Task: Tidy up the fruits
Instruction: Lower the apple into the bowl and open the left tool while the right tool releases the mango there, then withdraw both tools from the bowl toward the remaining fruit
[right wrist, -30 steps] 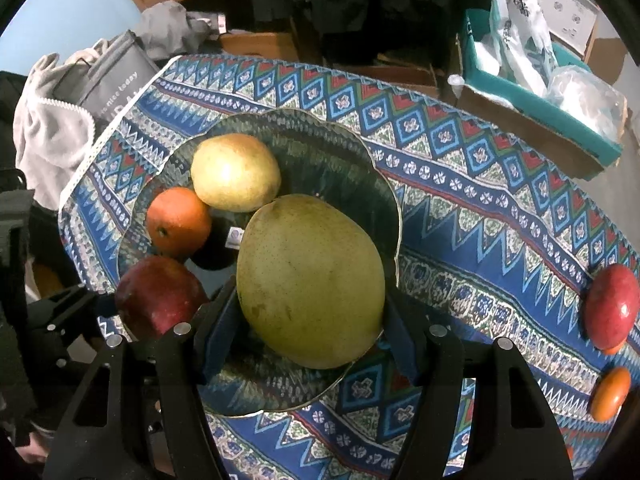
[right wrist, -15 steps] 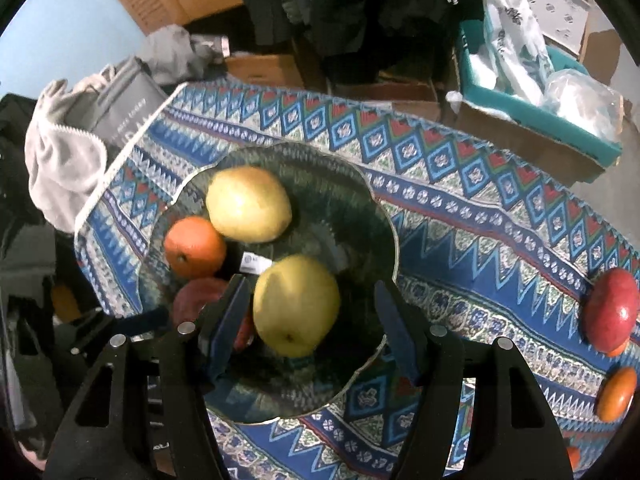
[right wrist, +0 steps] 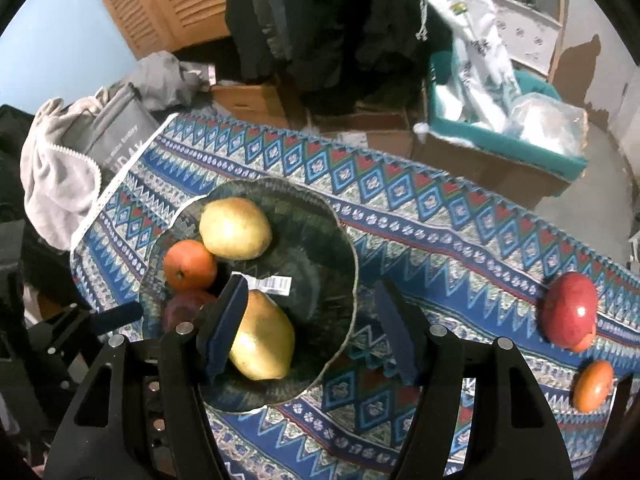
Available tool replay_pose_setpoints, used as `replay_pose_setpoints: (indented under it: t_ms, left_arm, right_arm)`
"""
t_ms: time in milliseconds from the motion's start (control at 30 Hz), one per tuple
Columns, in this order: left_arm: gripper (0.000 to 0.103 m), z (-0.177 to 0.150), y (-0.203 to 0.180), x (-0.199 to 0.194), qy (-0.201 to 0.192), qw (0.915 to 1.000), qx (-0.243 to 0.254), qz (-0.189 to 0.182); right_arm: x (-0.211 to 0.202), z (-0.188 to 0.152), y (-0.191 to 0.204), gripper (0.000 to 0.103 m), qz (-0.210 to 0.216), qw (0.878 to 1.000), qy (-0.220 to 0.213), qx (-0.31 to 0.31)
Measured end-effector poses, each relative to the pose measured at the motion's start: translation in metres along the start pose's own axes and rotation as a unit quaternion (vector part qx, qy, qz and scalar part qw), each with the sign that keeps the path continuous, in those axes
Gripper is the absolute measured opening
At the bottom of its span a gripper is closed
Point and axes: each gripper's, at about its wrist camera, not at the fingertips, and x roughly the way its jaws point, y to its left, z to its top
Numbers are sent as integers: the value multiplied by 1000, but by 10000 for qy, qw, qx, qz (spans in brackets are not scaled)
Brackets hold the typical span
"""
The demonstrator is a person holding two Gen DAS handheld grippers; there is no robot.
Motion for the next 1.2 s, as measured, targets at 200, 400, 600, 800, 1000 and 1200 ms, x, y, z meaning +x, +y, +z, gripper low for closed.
replay_pose_setpoints:
  t_ms: [200,400,600,800,1000,1200]
  left_arm:
    - [83,4,-14,-10,-188,9997,169,-6]
    - [83,6,-28,-22,-345,9990,283,-91]
    - [83,7,-41,-32,-478,9979,382,-194]
    - [83,9,-57,-46,-661,9963,480,-262]
    - [83,10,-75,-61,-900,9936,621,-300]
    - [83,10,-93,-67,-972,9918,746,-376]
  right_arm:
    - [-26,-1,-2,67,-210,9994,-261,-48]
    - [-53,-5,-4,68,-403,9976,-543,-113]
    - [-79,-11,-16,69,-431,9962,-752,42]
    - [-105,-19,-32,76,-504,9934,-1012,199]
    - [-127,-31,-52,78,-627,9905,-1163,374]
    - [-143,-48,-76,80,-833,9875,-1230,526]
